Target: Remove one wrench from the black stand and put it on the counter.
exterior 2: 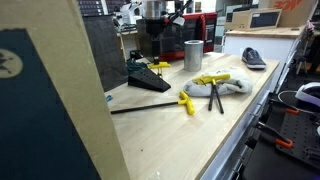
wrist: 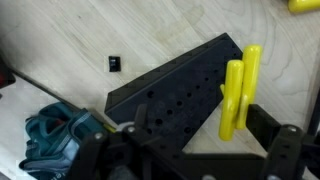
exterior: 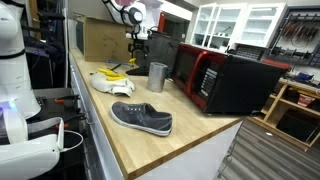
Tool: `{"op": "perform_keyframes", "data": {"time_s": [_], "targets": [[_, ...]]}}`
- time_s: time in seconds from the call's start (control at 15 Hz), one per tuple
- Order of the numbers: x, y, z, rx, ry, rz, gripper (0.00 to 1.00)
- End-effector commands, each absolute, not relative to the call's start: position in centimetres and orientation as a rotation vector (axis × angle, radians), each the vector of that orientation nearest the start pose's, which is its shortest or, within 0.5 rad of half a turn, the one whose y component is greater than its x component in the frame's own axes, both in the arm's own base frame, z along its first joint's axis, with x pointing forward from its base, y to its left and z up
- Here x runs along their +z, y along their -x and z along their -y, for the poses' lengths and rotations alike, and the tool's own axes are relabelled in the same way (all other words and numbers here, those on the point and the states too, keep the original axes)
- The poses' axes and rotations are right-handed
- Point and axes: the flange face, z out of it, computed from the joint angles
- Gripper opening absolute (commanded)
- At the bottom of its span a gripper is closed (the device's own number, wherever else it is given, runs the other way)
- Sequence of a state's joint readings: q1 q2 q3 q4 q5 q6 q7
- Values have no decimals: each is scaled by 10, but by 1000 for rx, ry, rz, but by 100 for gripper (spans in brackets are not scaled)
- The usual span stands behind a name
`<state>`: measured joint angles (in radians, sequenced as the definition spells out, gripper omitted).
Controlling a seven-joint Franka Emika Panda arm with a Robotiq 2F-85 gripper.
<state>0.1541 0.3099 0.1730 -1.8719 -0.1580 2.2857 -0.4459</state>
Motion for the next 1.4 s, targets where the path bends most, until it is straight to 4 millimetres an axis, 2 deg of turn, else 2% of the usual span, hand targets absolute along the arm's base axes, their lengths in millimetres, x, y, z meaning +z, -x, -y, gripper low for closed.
{"op": "perform_keyframes", "data": {"time_s": [0.0, 0.07, 0.2, 0.8, 0.93, 1.0, 1.33], "targets": [[357, -612, -200, -161, 2906, 1365, 97], [353, -612, -201, -150, 2903, 1367, 74], [349, -612, -203, -145, 2899, 1370, 69], [357, -608, -203, -165, 2886, 1381, 2], [359, -607, -202, -161, 2884, 1381, 0], [360, -605, -203, -158, 2884, 1384, 3], [367, -600, -204, -154, 2878, 1391, 3]]}}
